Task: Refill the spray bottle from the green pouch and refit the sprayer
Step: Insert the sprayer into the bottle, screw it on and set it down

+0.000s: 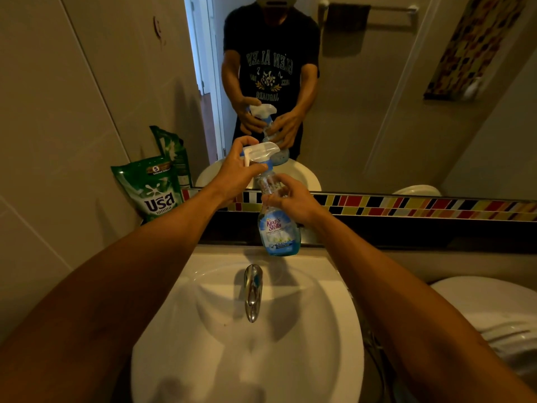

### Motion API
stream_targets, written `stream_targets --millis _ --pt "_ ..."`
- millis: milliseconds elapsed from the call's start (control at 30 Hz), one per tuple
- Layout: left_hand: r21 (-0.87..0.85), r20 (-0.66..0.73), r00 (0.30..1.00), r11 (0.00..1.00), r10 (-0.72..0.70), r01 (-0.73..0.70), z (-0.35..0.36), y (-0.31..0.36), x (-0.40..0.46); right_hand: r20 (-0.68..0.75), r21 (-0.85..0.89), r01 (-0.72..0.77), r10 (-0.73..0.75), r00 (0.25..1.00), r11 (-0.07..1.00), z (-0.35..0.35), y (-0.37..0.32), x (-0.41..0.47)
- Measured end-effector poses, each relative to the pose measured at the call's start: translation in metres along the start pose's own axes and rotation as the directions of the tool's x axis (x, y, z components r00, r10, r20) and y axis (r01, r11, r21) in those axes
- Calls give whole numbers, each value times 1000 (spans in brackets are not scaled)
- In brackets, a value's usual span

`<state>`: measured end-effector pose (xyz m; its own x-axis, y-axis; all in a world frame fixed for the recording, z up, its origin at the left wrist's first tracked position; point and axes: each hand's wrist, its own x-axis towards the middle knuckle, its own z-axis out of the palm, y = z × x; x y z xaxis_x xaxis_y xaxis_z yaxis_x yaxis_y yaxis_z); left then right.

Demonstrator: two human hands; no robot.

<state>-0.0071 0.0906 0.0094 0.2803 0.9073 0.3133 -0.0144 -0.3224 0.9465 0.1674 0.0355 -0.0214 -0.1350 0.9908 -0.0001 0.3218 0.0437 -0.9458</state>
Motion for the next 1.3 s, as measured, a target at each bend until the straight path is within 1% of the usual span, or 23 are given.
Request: stream_targets --millis 167,300,500,667,900,1167,1300 --pt "-7 -18 1000 1000 15 -15 1 3 -5 7 -12 18 -18 1000 1000 4 -2 -3" --pt "9 -7 1000 1000 15 -15 -3 5 -6 1 -18 25 -25 1000 1000 4 -2 -3" --pt "0 -42 999 1000 -15 15 -3 7 -9 0 -39 30 -30 1000 999 3 -2 -5" --pt "-2 -38 999 1000 26 -26 -2 7 -13 -8 -58 52 -53 999 997 8 -5 -6" --pt "-11 -7 1000 1000 -5 5 -14 6 -14 1 -61 43 -43 999 997 14 -5 -4" --pt "6 -25 999 1000 26 -26 -21 5 -17 14 -41 37 -36 999 998 23 -9 -4" --pt "26 -10 1000 1000 6 -5 -27 5 -15 7 -38 43 -43 999 998 24 -10 -3"
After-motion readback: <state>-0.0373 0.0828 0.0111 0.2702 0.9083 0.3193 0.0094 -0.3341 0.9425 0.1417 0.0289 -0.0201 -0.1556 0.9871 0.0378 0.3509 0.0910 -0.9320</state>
